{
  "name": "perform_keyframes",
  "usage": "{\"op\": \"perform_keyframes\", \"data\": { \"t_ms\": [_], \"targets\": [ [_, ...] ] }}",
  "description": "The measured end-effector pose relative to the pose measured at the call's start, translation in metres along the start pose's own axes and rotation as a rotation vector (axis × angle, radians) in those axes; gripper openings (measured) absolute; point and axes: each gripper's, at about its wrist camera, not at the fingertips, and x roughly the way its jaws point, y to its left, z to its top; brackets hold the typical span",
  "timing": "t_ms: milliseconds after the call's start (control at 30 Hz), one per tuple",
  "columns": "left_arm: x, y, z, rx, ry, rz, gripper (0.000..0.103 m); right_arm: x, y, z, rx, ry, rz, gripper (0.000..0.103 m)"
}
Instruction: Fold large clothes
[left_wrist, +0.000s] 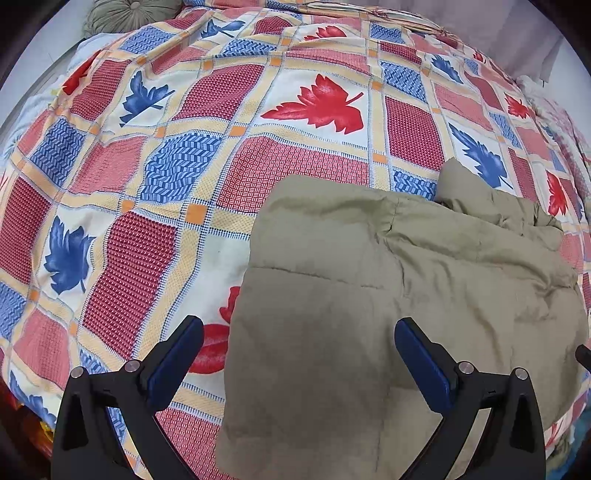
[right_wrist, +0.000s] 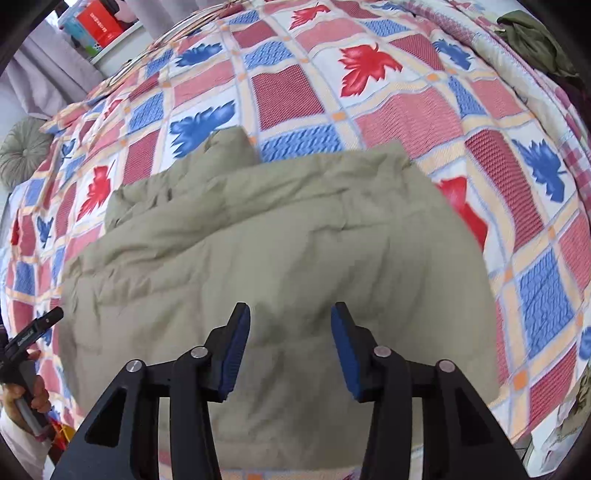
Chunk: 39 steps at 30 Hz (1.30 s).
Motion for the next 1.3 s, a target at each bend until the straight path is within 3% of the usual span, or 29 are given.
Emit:
{"op": "perform_keyframes", "data": {
  "t_ms": [167, 267, 433, 533, 567, 833, 900, 967, 1067, 1167, 1233, 1300],
  "targets": [
    [-0.002, 0.011, -0.018, 0.014, 0.046, -0.049, 0.103, -0.002, 0.017, -0.022, 0.013, 0.035, 0.04, 0.05],
    [-0.004, 0.019, -0.031, 0.0, 0.069, -0.093, 0.103, -0.001, 0.027, -0.031, 0.018, 0.056, 0.063, 0.059],
    [-0.005, 0.032, -0.044, -0.016, 0.084, -0.159, 0.103, -0.001, 0.052, -0.046, -0.012, 0.08, 0.096, 0.06],
    [-0.001, 0.047, -0.043, -0.044, 0.091, -0.212, 0.103, 0.004, 0.067, -0.052, -0.036, 0.103, 0.126, 0.069],
    [0.002, 0.053, -0.041, -0.058, 0.097, -0.24, 0.103, 0.005, 0.072, -0.054, -0.04, 0.109, 0.14, 0.074],
    [0.044, 0.078, -0.032, -0.117, 0.24, -0.489, 0.103, 0.023, 0.092, -0.067, -0.046, 0.16, 0.153, 0.074],
    [0.063, 0.076, -0.032, -0.124, 0.309, -0.586, 0.103, 0.027, 0.093, -0.069, -0.051, 0.167, 0.144, 0.074],
    [0.08, 0.067, -0.029, -0.097, 0.359, -0.626, 0.103, 0.03, 0.093, -0.07, -0.054, 0.173, 0.138, 0.074],
    [0.087, 0.048, -0.02, -0.04, 0.358, -0.666, 0.103, 0.032, 0.093, -0.07, -0.057, 0.176, 0.133, 0.074],
    [0.088, 0.028, -0.01, -0.02, 0.345, -0.753, 0.103, 0.033, 0.093, -0.071, -0.054, 0.177, 0.128, 0.074],
    [0.091, 0.014, -0.007, 0.003, 0.361, -0.763, 0.103, 0.035, 0.095, -0.072, -0.061, 0.179, 0.122, 0.074],
    [0.096, 0.0, -0.007, 0.05, 0.376, -0.724, 0.101, 0.036, 0.097, -0.072, -0.065, 0.185, 0.12, 0.074]
  ]
}}
